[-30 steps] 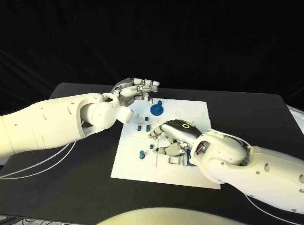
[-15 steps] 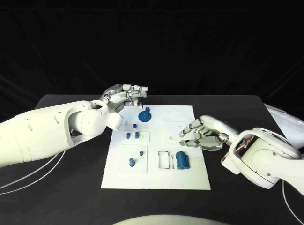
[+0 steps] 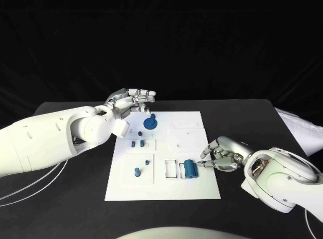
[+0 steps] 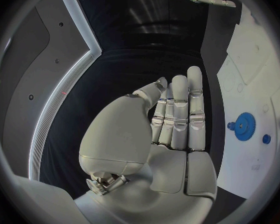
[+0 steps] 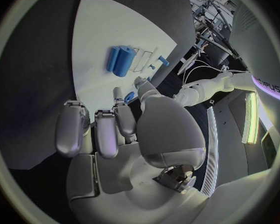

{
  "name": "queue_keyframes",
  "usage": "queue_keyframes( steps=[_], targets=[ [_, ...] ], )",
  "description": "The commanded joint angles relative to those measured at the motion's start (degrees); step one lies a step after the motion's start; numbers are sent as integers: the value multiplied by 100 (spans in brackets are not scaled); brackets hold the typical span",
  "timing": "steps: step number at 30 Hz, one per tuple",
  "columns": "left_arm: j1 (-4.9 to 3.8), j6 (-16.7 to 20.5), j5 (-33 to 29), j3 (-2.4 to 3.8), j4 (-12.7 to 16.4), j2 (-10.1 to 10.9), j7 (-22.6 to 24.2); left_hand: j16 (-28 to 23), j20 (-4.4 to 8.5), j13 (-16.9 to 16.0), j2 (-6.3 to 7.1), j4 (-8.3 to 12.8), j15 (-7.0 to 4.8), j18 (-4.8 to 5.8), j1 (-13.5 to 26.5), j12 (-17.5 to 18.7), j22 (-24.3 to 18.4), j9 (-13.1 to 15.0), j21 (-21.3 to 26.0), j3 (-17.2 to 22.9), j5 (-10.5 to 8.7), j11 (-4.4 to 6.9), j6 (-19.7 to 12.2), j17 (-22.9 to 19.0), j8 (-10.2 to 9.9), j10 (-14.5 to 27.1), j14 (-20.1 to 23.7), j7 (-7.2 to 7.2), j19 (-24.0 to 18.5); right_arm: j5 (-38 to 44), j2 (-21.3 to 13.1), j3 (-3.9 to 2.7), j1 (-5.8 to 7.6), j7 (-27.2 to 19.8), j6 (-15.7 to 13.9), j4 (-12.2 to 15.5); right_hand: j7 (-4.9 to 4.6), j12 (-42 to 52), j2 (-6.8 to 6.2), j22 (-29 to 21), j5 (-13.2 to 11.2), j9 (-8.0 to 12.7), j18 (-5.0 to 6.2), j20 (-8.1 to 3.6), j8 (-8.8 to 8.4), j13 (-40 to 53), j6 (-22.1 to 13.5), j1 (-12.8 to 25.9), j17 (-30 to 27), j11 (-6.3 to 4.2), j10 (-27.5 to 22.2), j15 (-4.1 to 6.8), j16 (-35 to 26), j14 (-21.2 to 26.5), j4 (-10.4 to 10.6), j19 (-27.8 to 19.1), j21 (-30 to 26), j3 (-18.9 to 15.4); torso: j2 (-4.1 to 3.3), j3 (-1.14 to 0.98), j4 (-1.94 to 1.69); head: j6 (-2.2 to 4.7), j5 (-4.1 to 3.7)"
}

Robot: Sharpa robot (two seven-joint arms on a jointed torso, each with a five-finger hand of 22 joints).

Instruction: Assemble the parts on the task board

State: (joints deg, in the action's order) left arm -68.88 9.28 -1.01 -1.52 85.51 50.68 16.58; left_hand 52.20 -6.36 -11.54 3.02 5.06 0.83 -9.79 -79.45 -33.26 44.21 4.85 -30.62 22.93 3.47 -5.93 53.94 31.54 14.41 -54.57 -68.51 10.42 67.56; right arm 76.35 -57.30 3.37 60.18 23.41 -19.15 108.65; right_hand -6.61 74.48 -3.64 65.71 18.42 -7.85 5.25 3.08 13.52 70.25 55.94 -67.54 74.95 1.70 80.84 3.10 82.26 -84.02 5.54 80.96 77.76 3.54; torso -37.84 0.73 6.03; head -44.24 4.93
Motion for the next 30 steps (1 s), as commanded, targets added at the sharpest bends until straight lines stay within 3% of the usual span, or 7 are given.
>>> queue_keyframes(
  steps=[1,10,30],
  targets=[
    [0,-46,25,2,13,12,71,38,-15,6,-16,27,13,-60,51,-20,6,-8,-22,-19,20,1,-42,-9,21,56,34,16,-4,639,87,-1,-74,657,28,-28,8,10,-66,8,33,-15,-68,8,51,20,-62,39,268,-3,-49,-41,27,-392,31,41,32,-94,-17,-15,-18,-21,1],
    [0,-44,25,2,23,49,63,38,-15,6,-16,27,13,-60,51,-20,6,-8,-22,-19,20,1,-42,-9,21,56,34,16,-4,914,334,1,-180,752,-66,-168,9,-12,-83,38,45,-41,-72,10,124,38,-102,13,295,-6,-73,-42,47,-392,101,41,49,-226,-26,-23,-18,-57,-9],
    [0,-106,25,2,21,75,39,41,-17,10,-19,25,15,-60,63,-22,6,-11,-21,-20,22,1,-51,-11,24,62,37,15,-7,1018,606,1,-295,728,154,-261,30,-20,-10,116,139,-107,-83,12,310,118,-105,-34,326,-18,-82,-37,71,-391,276,46,92,-427,-25,-18,-20,-130,26]
  ],
)
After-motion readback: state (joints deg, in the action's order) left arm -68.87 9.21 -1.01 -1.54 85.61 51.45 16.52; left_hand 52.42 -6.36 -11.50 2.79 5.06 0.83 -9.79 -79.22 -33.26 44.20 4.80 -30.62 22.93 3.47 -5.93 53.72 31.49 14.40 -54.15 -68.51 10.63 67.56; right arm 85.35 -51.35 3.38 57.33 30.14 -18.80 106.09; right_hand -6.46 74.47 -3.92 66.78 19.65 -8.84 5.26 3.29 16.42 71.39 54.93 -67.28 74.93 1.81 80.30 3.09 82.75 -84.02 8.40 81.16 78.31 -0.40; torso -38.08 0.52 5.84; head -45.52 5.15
